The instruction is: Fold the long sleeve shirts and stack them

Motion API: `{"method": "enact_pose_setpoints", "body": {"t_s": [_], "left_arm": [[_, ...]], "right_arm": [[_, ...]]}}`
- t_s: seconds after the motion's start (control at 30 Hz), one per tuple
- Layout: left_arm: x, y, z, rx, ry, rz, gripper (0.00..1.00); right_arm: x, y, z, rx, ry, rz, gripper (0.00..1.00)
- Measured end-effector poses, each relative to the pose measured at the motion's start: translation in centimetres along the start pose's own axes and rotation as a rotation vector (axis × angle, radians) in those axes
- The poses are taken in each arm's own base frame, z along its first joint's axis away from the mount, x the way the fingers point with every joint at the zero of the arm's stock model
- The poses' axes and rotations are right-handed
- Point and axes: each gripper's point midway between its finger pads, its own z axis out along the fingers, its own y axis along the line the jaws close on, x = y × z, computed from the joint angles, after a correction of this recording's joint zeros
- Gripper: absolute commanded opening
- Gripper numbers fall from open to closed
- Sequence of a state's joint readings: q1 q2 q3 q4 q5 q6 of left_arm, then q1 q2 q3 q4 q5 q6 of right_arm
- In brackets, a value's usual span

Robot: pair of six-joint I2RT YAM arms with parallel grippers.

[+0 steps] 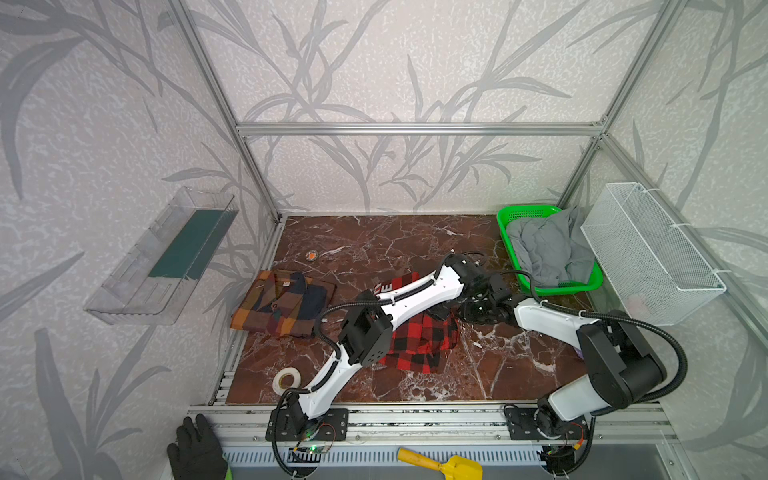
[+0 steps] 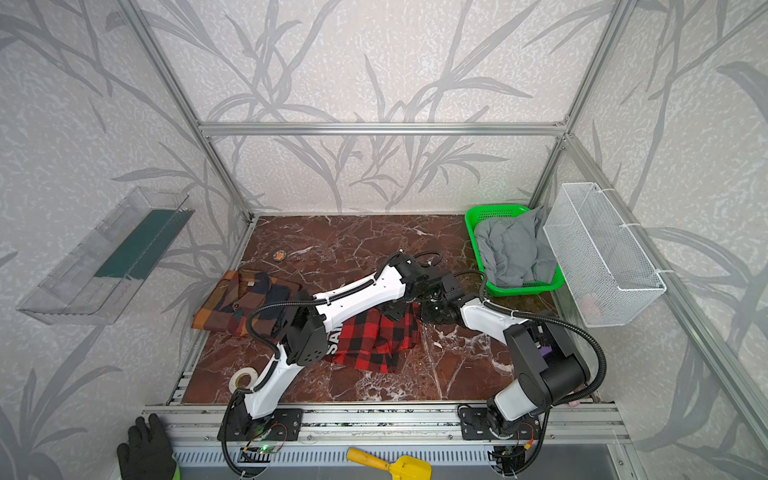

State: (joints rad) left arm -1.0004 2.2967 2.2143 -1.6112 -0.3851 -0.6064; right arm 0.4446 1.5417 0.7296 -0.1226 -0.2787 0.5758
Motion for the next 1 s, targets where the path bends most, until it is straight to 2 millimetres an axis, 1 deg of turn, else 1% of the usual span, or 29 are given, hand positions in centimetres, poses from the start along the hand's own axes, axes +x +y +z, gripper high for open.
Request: {"method": "enact_pose_setpoints", "body": {"t_s": [0.1, 0.2, 0.3, 0.37, 0.43, 0.47, 0.53, 0.6, 0.67, 0.73, 0.77, 0.83, 0.9, 0.93, 1.0], "left_arm": [[-0.5, -0.6, -1.2, 0.063, -0.017, -0.030, 0.52], [-0.7, -1.0, -1.9, 0.108, -0.018, -0.054, 0.53], [-0.7, -0.9, -2.7, 0.138, -0.028, -0.079, 0.53], [-0.8, 0.1, -3.7, 0.154, -0.052, -0.105, 0.53], [-0.5, 1.8, -5.0, 0.165, -0.091, -0.134, 0.54], [0.0, 2.9, -5.5, 0.167, -0.105, -0.147, 0.54], [1.5, 5.2, -5.7, 0.170, -0.117, -0.180, 0.54], [3.3, 7.4, -4.8, 0.174, -0.108, -0.222, 0.53], [5.8, 9.5, -2.6, 0.172, -0.071, -0.272, 0.53], [7.9, 10.6, -0.1, 0.167, -0.028, -0.312, 0.54], [9.0, 10.8, 1.3, 0.167, -0.005, -0.326, 0.54], [10.8, 10.1, 3.3, 0.182, 0.028, -0.332, 0.54], [12.1, 8.9, 4.8, 0.213, 0.048, -0.328, 0.54], [12.4, 8.3, 5.3, 0.232, 0.052, -0.330, 0.54], [12.9, 7.4, 6.2, 0.264, 0.056, -0.339, 0.54]], "right_arm": [[0.0, 0.1, 0.0, -0.002, 0.001, -0.001, 0.22], [0.0, 0.1, 0.0, -0.007, -0.003, -0.002, 0.22], [0.0, 0.5, -0.2, -0.029, -0.008, -0.007, 0.23], [-0.1, 1.0, -0.5, -0.057, -0.017, -0.015, 0.25], [-0.2, 1.8, -0.9, -0.096, -0.029, -0.029, 0.27], [-0.2, 2.2, -1.0, -0.111, -0.033, -0.037, 0.29], [-0.2, 3.0, -1.1, -0.137, -0.036, -0.056, 0.34], [0.2, 4.0, -1.1, -0.157, -0.028, -0.082, 0.40], [0.9, 5.4, -1.0, -0.179, -0.013, -0.119, 0.46], [1.3, 6.9, -1.0, -0.201, -0.004, -0.152, 0.49], [1.4, 7.8, -1.0, -0.214, -0.001, -0.173, 0.50], [1.3, 9.4, -0.9, -0.238, -0.002, -0.204, 0.52], [1.4, 10.6, -0.6, -0.254, 0.001, -0.226, 0.54], [1.4, 10.8, -0.3, -0.255, 0.004, -0.229, 0.55], [1.3, 10.3, 0.5, -0.232, 0.010, -0.225, 0.57]]}}
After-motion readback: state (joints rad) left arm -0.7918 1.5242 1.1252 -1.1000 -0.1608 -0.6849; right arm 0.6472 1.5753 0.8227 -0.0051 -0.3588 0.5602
